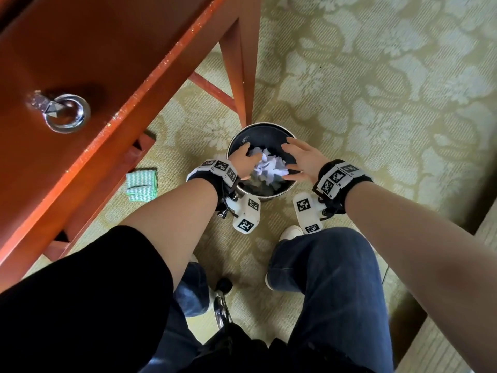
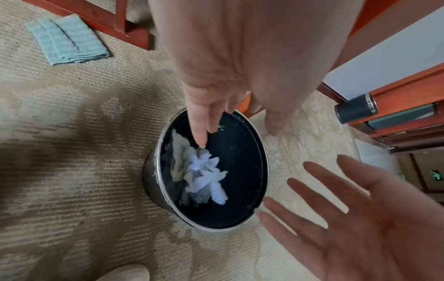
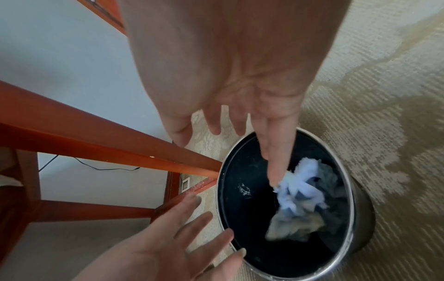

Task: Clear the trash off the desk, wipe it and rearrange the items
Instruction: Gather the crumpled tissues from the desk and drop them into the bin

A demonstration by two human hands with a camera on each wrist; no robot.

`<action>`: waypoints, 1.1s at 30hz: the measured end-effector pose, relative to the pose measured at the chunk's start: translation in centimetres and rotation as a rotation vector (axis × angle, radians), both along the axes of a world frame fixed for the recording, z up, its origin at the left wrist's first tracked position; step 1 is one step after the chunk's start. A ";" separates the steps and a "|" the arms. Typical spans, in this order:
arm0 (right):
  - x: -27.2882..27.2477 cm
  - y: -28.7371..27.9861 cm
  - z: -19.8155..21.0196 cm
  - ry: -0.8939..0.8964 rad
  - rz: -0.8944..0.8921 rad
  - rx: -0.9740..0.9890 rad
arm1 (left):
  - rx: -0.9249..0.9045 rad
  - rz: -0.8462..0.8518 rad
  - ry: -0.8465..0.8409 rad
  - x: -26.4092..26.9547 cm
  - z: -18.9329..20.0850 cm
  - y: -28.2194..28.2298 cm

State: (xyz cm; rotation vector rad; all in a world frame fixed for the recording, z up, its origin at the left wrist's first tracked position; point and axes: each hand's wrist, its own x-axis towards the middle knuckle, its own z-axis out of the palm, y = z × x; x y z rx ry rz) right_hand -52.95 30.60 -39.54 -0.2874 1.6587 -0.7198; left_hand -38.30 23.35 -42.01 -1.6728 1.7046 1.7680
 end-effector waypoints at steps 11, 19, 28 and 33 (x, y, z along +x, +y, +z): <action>1.0 0.5 3.6 0.096 0.121 -0.037 | 0.006 0.032 0.056 2.0 3.3 1.2; 2.9 2.8 7.2 0.195 0.163 -0.103 | -0.169 0.060 0.116 3.5 6.9 3.4; 6.2 6.9 9.9 0.464 0.399 -0.252 | -0.484 -0.133 0.052 7.4 11.8 7.5; 8.0 8.4 12.3 0.602 0.612 -0.306 | -0.659 -0.191 0.007 9.5 14.8 9.3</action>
